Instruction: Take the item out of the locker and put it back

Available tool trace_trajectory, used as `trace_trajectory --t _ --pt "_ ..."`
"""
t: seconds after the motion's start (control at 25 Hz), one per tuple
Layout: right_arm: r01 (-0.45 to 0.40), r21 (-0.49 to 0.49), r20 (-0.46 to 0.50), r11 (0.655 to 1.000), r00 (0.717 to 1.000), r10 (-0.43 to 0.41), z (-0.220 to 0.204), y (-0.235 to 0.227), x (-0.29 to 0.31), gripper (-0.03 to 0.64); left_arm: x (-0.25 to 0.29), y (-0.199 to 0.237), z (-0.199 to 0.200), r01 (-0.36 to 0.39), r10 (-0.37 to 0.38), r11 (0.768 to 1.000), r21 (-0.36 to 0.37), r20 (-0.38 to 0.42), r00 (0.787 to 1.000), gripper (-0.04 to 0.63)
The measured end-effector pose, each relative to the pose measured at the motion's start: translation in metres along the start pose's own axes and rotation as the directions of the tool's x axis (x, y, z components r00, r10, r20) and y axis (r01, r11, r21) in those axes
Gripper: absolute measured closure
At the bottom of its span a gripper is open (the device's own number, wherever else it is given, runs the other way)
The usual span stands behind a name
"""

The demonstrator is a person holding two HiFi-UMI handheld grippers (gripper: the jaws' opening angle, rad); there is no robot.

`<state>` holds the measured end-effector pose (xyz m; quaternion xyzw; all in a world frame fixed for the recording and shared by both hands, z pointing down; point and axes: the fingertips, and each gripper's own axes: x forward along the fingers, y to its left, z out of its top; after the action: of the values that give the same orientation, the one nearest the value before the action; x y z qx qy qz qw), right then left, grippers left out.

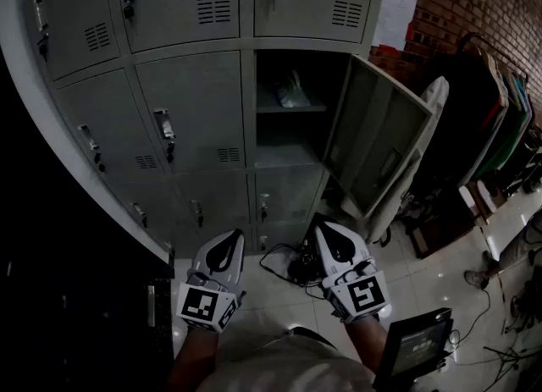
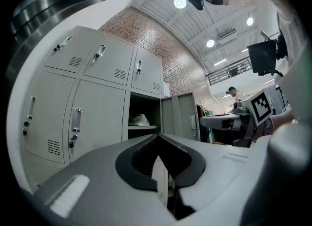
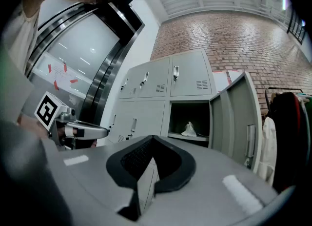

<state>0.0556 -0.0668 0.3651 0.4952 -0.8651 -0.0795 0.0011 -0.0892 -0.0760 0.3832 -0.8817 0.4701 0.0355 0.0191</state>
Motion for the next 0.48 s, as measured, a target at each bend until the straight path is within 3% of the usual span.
trace_trajectory --t 0.48 --pt "-0.040 0.024 0.026 0.999 0.999 0.040 -0.027 -0.064 0.099 0.615 0.099 0.048 -0.017 -0.016 0.015 1.000 0.024 0.014 1.000 0.594"
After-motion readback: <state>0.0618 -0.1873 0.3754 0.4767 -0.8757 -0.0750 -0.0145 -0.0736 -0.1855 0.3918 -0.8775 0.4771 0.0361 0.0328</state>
